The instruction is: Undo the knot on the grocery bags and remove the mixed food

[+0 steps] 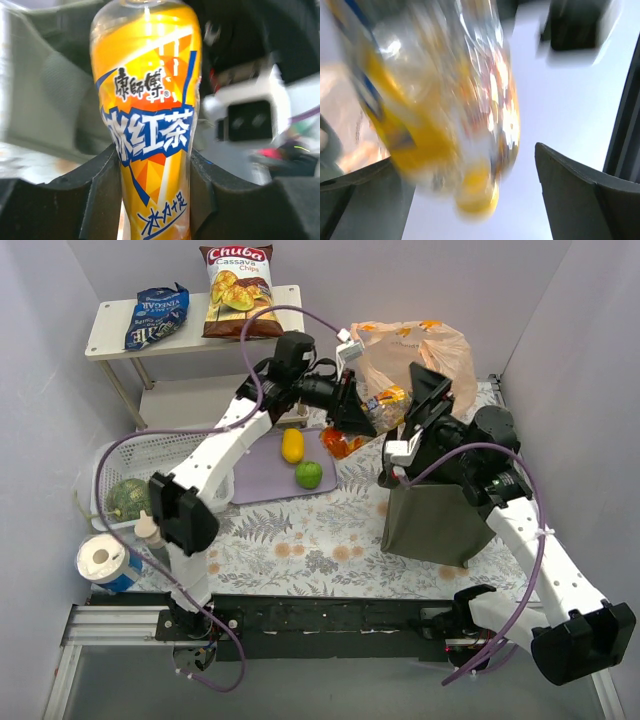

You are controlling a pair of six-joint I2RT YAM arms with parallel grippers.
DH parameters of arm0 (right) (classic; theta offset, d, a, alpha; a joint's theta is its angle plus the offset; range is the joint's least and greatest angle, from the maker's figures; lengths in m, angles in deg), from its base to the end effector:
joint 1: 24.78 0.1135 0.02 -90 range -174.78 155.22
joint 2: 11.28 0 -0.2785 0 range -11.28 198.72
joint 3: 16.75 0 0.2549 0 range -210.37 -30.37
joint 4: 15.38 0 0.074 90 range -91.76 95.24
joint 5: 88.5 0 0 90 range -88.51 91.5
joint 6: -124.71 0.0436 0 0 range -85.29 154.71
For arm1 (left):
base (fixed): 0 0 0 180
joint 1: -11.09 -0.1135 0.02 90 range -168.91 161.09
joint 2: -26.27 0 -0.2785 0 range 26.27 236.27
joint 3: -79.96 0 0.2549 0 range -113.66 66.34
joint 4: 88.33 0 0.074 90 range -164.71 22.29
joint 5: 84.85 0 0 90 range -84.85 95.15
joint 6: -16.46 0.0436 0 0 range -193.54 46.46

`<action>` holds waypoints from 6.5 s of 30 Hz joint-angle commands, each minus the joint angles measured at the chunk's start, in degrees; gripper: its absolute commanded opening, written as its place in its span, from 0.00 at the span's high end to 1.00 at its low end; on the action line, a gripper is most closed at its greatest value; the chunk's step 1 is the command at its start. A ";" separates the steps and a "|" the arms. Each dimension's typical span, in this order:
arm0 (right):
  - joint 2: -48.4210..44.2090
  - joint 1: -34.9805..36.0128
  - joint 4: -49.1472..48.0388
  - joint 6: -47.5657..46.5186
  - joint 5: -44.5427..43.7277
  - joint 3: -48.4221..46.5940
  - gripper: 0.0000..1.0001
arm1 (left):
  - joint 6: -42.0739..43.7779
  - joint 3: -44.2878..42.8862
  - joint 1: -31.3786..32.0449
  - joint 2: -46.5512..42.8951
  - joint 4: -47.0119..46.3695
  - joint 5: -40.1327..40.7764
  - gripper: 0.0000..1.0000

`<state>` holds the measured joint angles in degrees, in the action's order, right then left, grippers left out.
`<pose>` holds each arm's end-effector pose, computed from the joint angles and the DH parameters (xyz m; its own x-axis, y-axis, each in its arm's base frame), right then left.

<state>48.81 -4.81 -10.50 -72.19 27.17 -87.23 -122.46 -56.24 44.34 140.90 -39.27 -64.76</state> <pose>0.2235 0.1013 0.4118 0.6560 -0.6792 0.3292 0.2936 -0.1721 -0.9403 0.3556 -0.2821 0.4193 -0.9208 0.2941 -0.2561 0.2906 0.0794 -0.9535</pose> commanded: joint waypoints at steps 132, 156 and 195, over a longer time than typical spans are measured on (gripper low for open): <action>18.92 -28.32 69.49 44.66 11.68 -46.95 0.01 | 11.49 55.26 -3.46 -32.89 -38.25 32.30 0.02; 29.85 -26.12 53.26 64.60 14.59 -66.11 0.99 | 13.88 33.58 -3.20 -26.48 -32.63 29.24 0.02; 16.11 1.74 45.29 97.13 -40.18 -46.32 0.99 | 18.79 24.85 22.03 -5.74 -28.67 39.29 0.22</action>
<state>68.44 -1.95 36.91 21.69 -11.85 -134.20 -108.21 -32.44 64.30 135.15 -69.17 -40.79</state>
